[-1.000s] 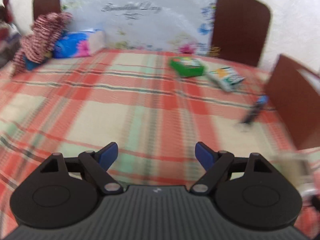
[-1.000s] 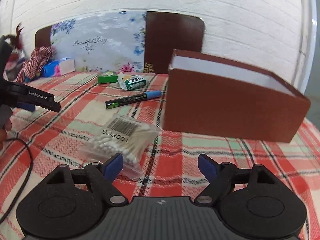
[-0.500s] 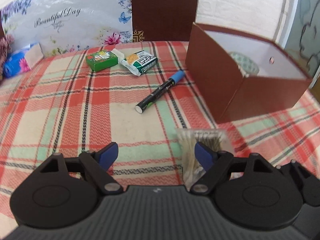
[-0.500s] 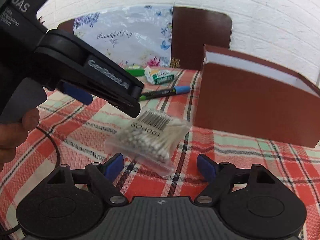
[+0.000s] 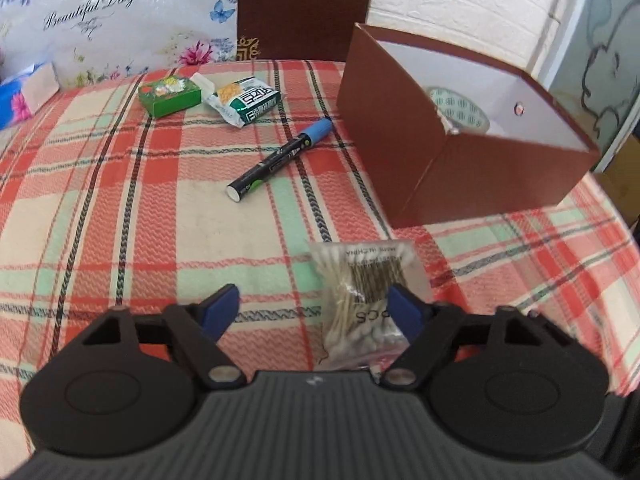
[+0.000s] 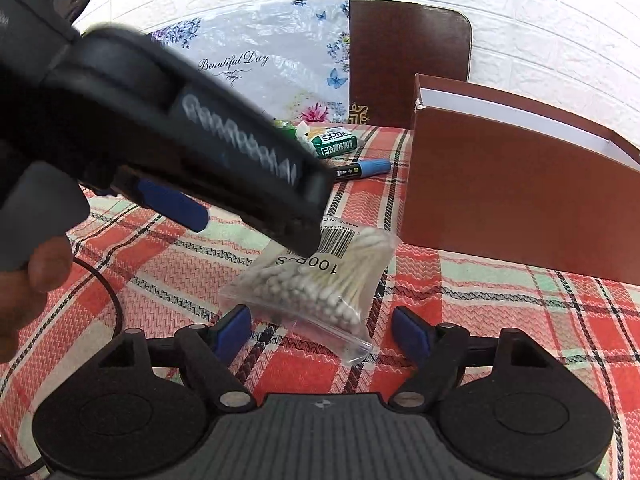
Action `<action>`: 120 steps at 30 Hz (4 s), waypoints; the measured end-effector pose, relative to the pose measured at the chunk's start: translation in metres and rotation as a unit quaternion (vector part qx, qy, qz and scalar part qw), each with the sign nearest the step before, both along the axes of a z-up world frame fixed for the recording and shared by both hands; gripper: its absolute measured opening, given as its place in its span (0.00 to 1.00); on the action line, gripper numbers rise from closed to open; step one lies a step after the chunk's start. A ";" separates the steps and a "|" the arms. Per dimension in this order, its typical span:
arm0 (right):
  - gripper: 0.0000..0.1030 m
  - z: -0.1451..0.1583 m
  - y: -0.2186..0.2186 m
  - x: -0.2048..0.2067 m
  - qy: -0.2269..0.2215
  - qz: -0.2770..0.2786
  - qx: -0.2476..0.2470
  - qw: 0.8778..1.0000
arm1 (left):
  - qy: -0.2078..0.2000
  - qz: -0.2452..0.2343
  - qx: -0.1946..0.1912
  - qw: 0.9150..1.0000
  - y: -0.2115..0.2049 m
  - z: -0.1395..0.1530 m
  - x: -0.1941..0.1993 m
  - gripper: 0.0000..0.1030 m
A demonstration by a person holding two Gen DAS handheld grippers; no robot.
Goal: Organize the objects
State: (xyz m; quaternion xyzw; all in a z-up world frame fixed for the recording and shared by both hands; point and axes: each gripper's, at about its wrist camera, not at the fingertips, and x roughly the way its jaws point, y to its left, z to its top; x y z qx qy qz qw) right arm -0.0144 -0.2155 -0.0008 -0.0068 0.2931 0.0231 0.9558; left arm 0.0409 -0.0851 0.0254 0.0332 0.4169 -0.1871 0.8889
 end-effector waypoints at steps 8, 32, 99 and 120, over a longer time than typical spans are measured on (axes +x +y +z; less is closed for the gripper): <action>0.26 0.009 0.005 -0.014 -0.040 0.020 -0.012 0.999 | 0.003 -0.041 -0.052 0.998 -0.001 0.016 -0.008 0.15; 0.32 0.074 -0.109 0.029 -0.177 -0.147 -0.029 0.973 | -0.159 -0.077 -0.045 0.983 -0.101 0.097 0.060 0.37; 0.87 0.008 -0.018 -0.013 0.030 0.027 -0.030 0.999 | 0.043 -0.070 -0.123 0.989 0.026 -0.025 0.014 0.77; 0.59 0.083 -0.093 0.010 -0.196 -0.075 -0.073 0.975 | -0.112 -0.173 -0.130 0.970 -0.092 0.108 0.050 0.48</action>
